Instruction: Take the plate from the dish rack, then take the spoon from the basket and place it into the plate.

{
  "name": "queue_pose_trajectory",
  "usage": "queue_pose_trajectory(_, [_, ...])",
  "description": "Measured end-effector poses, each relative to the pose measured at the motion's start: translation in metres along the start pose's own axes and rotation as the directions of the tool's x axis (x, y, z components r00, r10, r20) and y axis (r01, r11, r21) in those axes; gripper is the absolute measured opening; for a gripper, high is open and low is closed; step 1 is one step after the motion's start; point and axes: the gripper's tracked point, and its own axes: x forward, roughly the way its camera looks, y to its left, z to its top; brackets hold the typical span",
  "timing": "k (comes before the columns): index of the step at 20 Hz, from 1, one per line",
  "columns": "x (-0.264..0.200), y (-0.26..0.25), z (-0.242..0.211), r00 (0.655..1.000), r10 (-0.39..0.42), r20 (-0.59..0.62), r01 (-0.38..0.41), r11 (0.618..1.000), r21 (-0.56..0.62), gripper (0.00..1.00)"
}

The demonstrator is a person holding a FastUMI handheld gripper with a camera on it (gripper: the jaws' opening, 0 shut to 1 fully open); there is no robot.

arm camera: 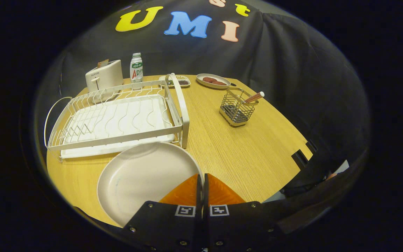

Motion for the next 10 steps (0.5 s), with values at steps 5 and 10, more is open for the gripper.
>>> queue_pose_trajectory(5, [0.001,-0.012,0.021,0.999,-0.025,0.036,0.027,0.999,-0.037,0.02])
queue_pose_trajectory(10, [0.003,-0.036,0.06,0.993,-0.065,0.096,0.066,0.998,-0.007,0.02])
